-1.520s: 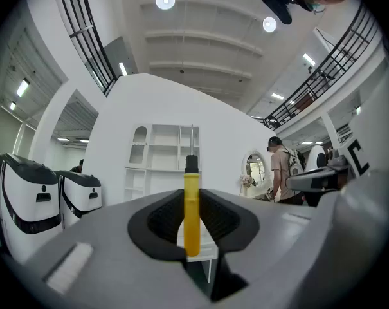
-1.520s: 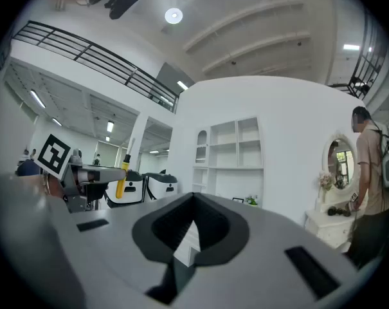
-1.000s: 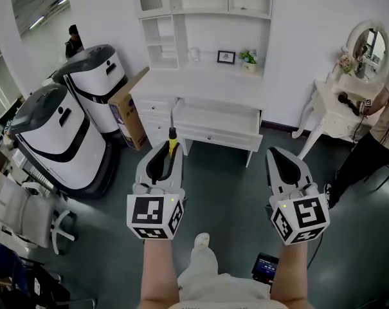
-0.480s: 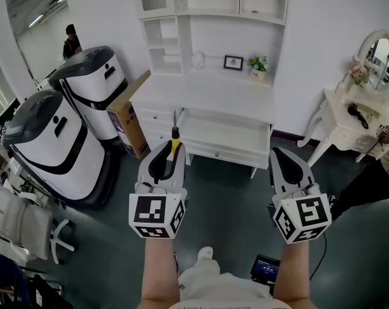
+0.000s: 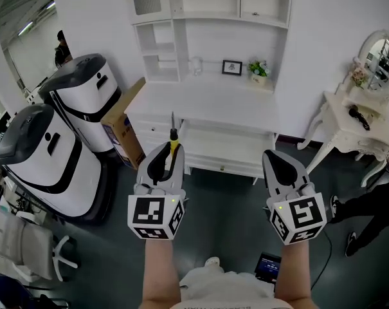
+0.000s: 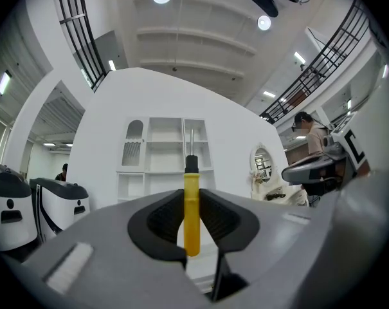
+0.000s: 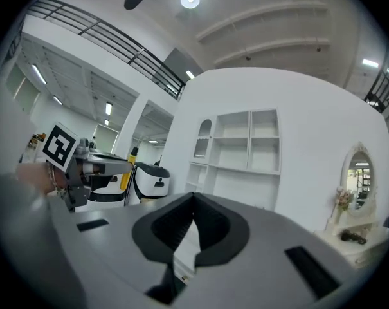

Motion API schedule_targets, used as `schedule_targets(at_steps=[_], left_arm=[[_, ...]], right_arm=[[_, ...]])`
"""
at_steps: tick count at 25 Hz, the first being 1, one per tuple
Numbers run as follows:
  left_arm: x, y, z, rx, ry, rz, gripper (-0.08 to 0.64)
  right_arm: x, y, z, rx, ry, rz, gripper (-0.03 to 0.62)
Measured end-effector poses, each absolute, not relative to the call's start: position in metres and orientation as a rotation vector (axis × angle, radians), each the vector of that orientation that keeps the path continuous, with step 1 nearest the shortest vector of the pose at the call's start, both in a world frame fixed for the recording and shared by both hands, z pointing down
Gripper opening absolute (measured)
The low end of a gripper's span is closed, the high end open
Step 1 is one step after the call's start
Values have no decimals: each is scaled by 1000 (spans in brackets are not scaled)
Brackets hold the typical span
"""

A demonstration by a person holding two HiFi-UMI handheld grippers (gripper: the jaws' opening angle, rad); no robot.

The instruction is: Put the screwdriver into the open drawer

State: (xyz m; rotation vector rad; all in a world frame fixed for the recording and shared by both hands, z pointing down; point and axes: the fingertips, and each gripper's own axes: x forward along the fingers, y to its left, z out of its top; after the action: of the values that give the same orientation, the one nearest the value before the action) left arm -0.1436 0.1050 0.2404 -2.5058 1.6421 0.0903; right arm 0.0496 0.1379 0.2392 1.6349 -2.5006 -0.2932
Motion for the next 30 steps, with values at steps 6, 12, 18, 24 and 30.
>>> schedule_targets(at_steps=[6, 12, 18, 24, 30], left_arm=[[-153, 86, 249, -2527, 1624, 102, 81], [-160, 71, 253, -2536, 1643, 109, 81], [-158, 52, 255, -2530, 1661, 116, 81], [-153, 19, 258, -2518, 1679, 106, 81], [-139, -26, 261, -2518, 1698, 87, 81]], right_arm=[[49, 119, 237, 1710, -2618, -142, 8], [51, 100, 239, 1739, -2586, -132, 8], [50, 74, 242, 1705, -2626, -124, 8], [53, 36, 248, 1681, -2658, -107, 8], [67, -10, 251, 1662, -2686, -63, 8]])
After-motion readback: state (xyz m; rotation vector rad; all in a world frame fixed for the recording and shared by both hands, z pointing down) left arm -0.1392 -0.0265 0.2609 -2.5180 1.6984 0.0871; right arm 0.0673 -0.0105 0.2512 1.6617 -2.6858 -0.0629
